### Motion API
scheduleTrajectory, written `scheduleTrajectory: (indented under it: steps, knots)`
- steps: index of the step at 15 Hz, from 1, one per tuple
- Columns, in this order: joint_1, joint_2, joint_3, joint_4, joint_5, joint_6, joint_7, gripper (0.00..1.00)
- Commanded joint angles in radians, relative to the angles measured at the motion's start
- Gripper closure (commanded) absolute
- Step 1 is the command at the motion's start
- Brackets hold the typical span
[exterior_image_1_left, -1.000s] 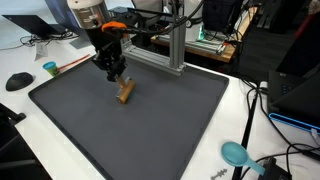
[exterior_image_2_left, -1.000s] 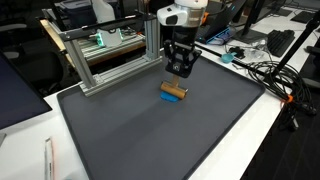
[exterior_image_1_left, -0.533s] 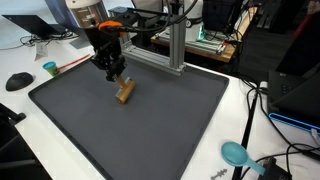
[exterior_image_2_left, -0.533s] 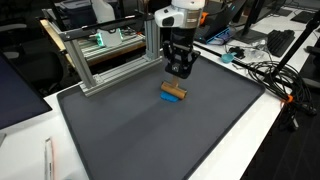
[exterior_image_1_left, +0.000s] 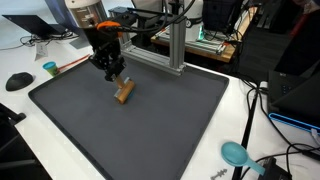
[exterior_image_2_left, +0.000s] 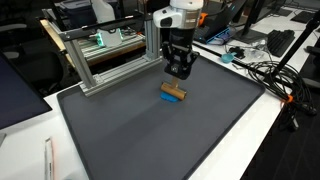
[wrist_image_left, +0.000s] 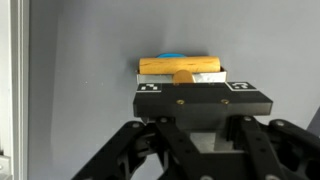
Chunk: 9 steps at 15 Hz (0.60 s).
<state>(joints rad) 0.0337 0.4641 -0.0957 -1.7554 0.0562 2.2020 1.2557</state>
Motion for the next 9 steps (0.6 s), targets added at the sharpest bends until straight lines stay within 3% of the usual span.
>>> scheduleTrajectory:
  steps: [1,9]
  knots:
    - [-0.002,0.065,-0.017,-0.032,-0.001,0.109,0.019,0.78]
    - [-0.001,0.067,-0.037,-0.042,-0.026,0.129,0.024,0.78]
